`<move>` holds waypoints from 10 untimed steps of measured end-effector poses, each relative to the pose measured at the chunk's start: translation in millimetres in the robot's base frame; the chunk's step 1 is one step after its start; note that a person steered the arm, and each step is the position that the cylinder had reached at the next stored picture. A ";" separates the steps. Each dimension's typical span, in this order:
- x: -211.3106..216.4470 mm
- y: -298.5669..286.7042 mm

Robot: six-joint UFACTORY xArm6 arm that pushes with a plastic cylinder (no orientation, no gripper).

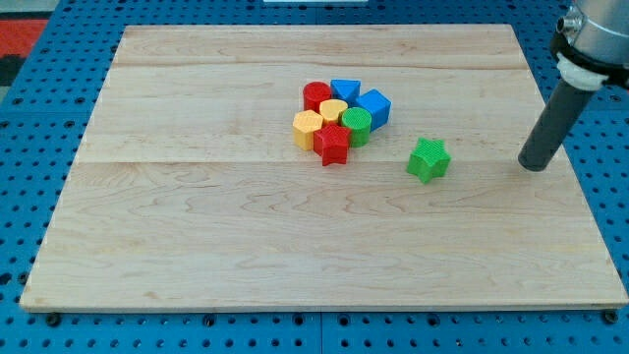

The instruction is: Push the green star to the group of blocks

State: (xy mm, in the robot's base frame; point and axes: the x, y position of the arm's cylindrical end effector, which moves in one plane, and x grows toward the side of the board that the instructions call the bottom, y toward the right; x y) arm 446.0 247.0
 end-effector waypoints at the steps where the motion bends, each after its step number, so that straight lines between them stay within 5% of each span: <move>1: 3.0 -40.8; 3: 20.0 -90.2; 5: -20.4 -90.4; 7: 23.4 -181.4; 8: 51.0 -166.8; 10: 43.4 -294.2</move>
State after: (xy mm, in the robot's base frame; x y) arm 489.3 -47.1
